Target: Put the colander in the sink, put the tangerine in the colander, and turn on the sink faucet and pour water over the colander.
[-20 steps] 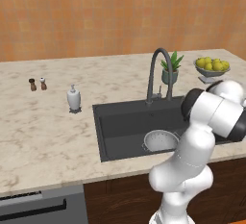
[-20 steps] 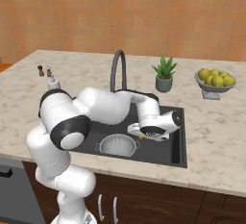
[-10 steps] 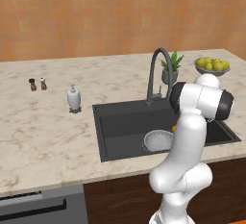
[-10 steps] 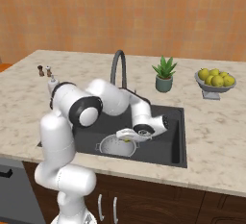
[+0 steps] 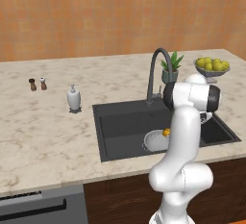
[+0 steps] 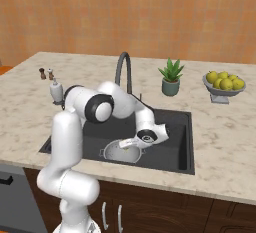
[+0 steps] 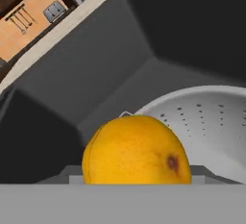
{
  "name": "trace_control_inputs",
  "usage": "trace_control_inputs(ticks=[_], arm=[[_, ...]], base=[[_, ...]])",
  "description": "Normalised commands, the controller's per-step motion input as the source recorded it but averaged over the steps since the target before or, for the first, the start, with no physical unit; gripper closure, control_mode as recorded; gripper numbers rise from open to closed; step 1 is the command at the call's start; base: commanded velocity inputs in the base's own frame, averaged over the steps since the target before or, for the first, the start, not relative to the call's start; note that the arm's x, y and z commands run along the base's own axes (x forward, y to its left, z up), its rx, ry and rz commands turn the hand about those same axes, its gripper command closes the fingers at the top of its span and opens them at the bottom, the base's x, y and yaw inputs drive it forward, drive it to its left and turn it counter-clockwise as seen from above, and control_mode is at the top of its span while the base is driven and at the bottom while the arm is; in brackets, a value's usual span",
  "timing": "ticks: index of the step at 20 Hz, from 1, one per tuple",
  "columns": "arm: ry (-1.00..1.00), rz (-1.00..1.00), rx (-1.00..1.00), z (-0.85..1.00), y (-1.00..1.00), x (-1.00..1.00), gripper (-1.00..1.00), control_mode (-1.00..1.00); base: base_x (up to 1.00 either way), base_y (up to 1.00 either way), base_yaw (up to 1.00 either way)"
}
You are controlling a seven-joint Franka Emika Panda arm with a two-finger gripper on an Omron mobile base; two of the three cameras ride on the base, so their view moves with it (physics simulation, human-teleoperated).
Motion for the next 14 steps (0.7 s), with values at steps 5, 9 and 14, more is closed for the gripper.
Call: trace_control_inputs(ticks=[5,9,14], arm=[[-0.16,0.06,-0.01,-0.42,0.01,0.23,1.0,-1.0],[-0.24,0.07,-0.08,-0.45,0.03,0.15,1.0,-1.0],[-0.16,0.07,-0.06,-0.22,0.0,0.32,1.0,-1.0]], base=[[0.0,0.0,0.0],[0.0,0.0,0.0],[0.0,0.0,0.0]])
